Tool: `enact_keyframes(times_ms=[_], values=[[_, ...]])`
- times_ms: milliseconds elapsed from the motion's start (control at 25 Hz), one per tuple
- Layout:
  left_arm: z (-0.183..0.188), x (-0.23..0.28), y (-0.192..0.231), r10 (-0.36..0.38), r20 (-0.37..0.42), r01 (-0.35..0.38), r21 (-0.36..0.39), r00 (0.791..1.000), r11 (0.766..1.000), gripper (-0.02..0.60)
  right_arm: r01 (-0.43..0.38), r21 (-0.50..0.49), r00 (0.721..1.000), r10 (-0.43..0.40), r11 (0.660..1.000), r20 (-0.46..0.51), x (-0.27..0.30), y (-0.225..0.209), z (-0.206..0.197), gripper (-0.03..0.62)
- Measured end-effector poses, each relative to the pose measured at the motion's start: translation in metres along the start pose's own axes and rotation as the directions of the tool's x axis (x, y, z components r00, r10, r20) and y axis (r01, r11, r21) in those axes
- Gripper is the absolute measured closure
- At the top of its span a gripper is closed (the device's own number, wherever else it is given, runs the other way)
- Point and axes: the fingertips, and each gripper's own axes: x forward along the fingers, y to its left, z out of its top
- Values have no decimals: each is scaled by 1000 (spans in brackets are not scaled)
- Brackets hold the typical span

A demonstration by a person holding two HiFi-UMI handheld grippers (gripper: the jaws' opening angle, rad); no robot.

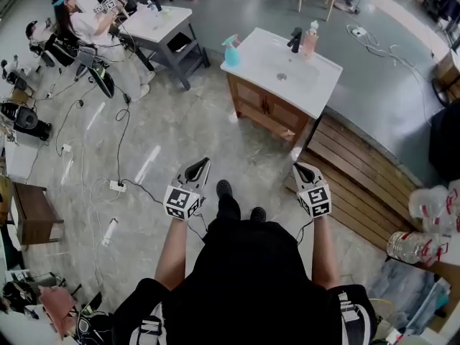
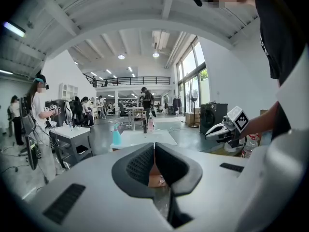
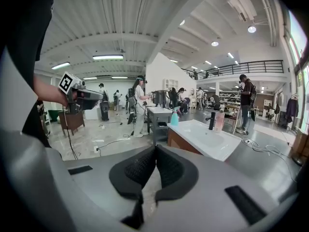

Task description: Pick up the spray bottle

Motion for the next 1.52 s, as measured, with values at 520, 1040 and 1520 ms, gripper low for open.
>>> enact_keyframes(times_ms=[520,1040,1520], values=[[-4,-11,-10,12,19,-12,1,1000,1000,554,-68,-124,998,69,990,6,7,26,3,208],[-7,-20,-9,13,27,-13,-8,1000,1000,554,-70,-123,996,76,990,46,2,40,13,89],[-22,-30,-4,34,17,-33,-42,999,999,554,-78,-106,995,84,991,52,8,44,20,89]])
